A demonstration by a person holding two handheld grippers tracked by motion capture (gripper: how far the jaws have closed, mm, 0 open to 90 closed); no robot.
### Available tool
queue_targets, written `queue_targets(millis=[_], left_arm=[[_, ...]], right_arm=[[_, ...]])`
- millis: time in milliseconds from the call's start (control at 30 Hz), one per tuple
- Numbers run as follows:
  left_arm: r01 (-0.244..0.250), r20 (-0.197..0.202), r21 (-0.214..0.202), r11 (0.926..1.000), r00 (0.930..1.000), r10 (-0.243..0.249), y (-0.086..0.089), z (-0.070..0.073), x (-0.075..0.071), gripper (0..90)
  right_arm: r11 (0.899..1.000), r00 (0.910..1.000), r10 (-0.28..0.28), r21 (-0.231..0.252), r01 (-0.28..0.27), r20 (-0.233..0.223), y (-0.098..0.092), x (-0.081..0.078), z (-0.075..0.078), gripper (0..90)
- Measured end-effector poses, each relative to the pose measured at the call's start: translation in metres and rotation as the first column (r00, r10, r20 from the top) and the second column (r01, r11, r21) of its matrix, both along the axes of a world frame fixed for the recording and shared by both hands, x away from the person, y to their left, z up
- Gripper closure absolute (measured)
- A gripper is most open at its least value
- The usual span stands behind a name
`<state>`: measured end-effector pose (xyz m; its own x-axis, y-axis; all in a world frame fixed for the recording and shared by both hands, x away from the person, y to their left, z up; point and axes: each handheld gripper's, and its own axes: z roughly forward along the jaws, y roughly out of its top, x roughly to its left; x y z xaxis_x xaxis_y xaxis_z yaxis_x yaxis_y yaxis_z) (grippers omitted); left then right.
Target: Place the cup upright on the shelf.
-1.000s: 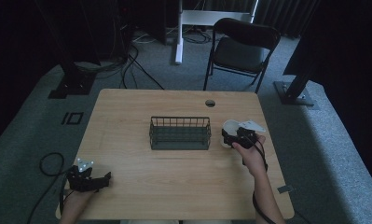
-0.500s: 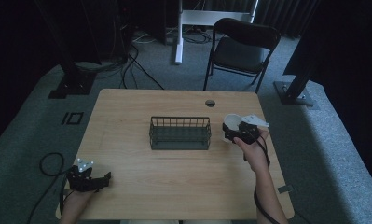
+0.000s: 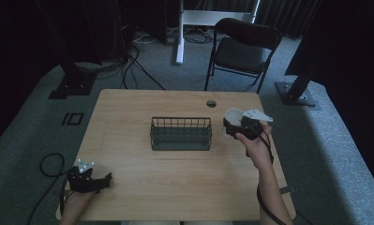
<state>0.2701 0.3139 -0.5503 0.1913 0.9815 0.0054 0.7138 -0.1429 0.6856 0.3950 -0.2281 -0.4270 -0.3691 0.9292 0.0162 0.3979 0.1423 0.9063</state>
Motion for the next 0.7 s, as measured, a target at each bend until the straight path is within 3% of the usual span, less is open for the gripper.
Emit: queue_targets(millis=[433, 700], left_arm=[[0.0, 0.0, 0.0, 1.0, 1.0, 0.0, 0.0, 0.0, 0.0, 0.1], [0.0, 0.0, 0.0, 1.0, 1.0, 0.0, 0.0, 0.0, 0.0, 0.1]], right_arm=[[0.997, 0.9965, 0.071, 0.006, -0.071, 0.043, 0.025, -0.001, 0.027, 20.1], [0.993, 0.9909, 0.122, 0.0, -0.122, 0.057, 0.048, 0.0, 0.035, 20.1]])
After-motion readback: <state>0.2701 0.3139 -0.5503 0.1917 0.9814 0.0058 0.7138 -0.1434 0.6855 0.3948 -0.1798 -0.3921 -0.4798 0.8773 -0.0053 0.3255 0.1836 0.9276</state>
